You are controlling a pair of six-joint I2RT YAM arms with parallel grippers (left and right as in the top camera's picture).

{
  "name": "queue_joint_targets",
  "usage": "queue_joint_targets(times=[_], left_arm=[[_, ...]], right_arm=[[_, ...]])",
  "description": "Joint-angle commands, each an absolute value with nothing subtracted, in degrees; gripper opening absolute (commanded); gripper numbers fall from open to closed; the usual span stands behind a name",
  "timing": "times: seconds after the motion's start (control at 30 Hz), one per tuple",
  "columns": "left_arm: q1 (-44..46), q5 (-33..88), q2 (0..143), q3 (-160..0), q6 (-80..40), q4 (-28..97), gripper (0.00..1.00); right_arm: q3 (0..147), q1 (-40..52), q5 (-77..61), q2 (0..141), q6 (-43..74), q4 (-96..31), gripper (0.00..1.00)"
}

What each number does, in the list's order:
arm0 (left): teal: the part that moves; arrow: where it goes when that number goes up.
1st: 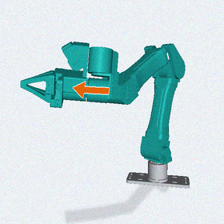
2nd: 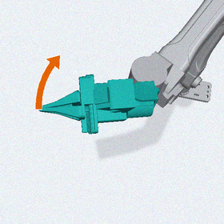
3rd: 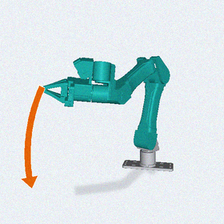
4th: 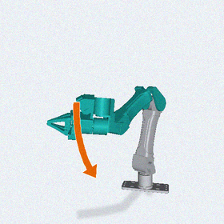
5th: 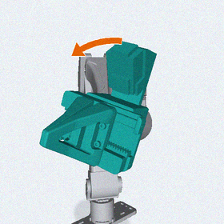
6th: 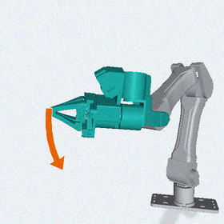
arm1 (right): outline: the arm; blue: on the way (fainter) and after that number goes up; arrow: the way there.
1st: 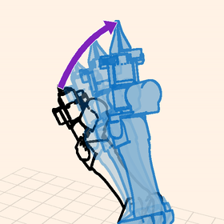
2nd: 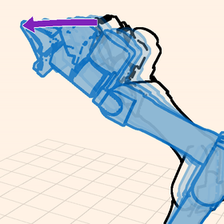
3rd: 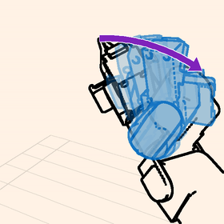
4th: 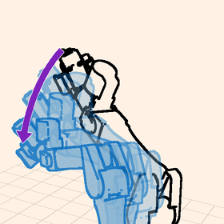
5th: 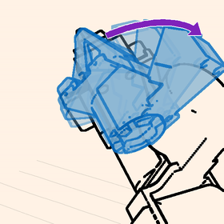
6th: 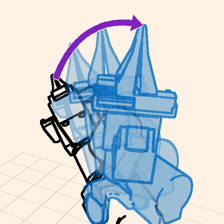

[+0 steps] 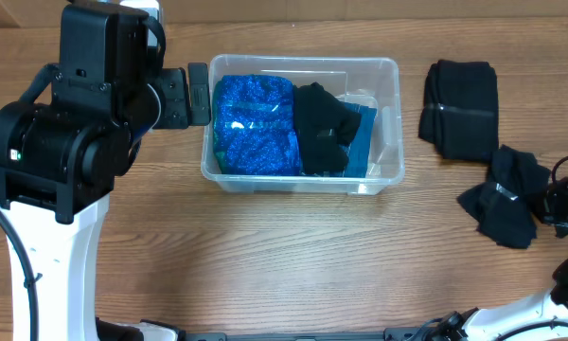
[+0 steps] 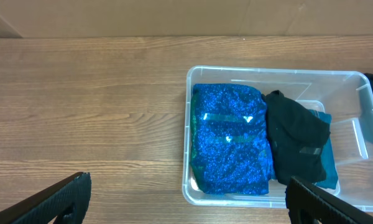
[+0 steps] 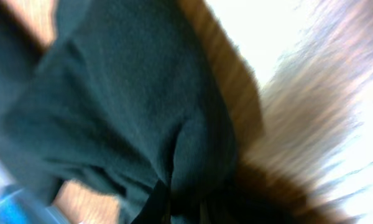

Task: Pack container
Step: 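Grasp the small black garment with the right gripper and place it in the bin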

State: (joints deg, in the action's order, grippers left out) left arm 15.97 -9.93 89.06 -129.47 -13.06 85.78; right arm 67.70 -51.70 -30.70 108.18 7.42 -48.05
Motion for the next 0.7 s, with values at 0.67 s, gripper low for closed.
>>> queue_joint_targets(times=[0.67], left_arm=[[15.66, -10.52, 88.92, -129.49, -11.97, 85.67, 1.00]], right_arm=[[67.59, 4.49, -30.76, 92.14, 32.75, -22.24, 0.25]])
